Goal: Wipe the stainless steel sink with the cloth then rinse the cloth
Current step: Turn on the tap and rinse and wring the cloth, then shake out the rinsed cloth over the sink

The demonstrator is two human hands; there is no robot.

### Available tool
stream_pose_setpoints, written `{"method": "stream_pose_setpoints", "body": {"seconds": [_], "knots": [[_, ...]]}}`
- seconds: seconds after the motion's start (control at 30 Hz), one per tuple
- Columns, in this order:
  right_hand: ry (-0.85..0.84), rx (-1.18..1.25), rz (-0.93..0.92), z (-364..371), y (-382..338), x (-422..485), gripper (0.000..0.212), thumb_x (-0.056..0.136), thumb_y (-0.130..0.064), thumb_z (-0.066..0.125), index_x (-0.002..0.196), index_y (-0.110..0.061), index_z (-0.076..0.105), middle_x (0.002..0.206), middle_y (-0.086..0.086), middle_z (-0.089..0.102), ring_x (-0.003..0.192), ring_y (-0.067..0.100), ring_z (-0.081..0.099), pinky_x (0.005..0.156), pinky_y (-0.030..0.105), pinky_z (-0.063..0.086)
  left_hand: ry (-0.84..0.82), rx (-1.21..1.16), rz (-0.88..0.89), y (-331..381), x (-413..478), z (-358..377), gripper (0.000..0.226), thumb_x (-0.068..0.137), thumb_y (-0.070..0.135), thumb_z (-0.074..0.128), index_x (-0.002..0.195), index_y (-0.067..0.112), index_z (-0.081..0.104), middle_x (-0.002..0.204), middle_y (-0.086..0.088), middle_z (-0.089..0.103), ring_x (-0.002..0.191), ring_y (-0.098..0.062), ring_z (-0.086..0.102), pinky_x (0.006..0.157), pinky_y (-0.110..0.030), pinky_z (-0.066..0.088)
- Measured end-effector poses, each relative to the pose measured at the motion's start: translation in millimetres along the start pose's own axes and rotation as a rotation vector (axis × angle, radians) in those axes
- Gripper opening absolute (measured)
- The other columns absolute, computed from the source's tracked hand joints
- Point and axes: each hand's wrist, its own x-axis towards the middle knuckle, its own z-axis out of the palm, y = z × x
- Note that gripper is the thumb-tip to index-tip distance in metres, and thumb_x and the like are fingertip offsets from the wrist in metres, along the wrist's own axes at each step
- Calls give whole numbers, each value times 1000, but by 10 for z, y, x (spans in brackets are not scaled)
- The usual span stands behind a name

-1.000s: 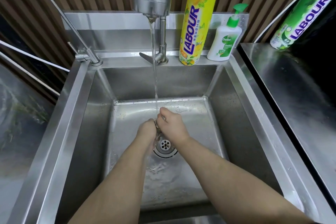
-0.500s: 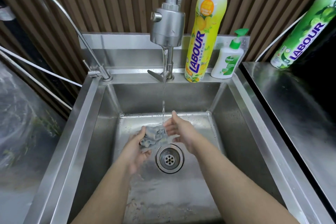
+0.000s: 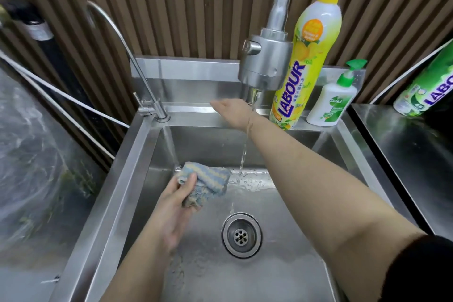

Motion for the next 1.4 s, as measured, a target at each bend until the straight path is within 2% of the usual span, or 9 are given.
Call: {"method": "stream_pose_setpoints", "body": {"seconds": [0.17,0.27,0.33,0.5,0.7,0.9,1.03,1.23,1.4], "knots": [[-99,-164,36,-40,-79,106,47,99,-41,29,112,-5,58,118,16,58,112,29,51,93,31,37,-12,-35,16,45,-31,-55,50,74,33,70,116,9,56,108,-10,69,99,-20,65,92,-35,48],[-115,92,72,-105,-20,57,52,94,-52,39,118,-10,58,110,11,62,85,22,55,71,30,44,-31,-46,10,69,-30,-60,48,74,34,70,114,11,57,109,-10,70,100,-18,66,83,-29,52],[-83,297,66,-180,51,-26,44,88,-56,49,103,-16,60,94,5,62,73,17,52,59,24,38,-31,-54,4,64,-26,-37,40,79,28,61,115,11,56,105,-8,71,96,-17,67,74,-26,54],[18,605,-33,-248,315,-208,48,78,-58,51,100,-16,59,87,3,61,78,18,57,71,28,44,-43,-49,5,93,-39,44,59,68,37,76,118,11,56,109,-6,70,98,-15,67,71,-24,55],[1,511,-6,-342,387,-577,40,88,-62,42,119,-39,51,125,-10,57,116,14,52,99,35,43,-78,-5,20,132,-72,205,31,78,29,58,107,17,59,101,0,72,93,-10,66,80,-28,50],[139,614,64,-254,469,-1706,29,91,-47,49,110,-29,60,114,-6,62,111,14,57,95,35,43,-162,25,14,118,-214,546,29,77,31,59,102,17,56,95,0,70,86,-10,66,69,-25,53],[49,620,-1,-157,451,-2499,38,73,-54,61,111,-48,54,110,-12,59,98,5,53,88,25,43,-294,77,-45,-20,-340,942,29,77,32,60,100,17,55,92,-3,71,80,-13,68,66,-29,52],[565,1059,175,-376,589,-3361,14,88,-29,62,94,-20,53,80,1,60,71,17,58,66,31,47,-615,255,-167,-325,-634,1565,40,71,19,67,109,18,56,109,-4,66,93,-18,66,80,-35,54],[614,981,321,-669,781,-3815,15,95,-38,50,91,-24,49,76,-7,61,70,10,59,66,27,47,-836,343,-232,-477,-807,1908,69,71,10,70,127,40,43,119,13,61,95,-8,65,68,-27,54]]}}
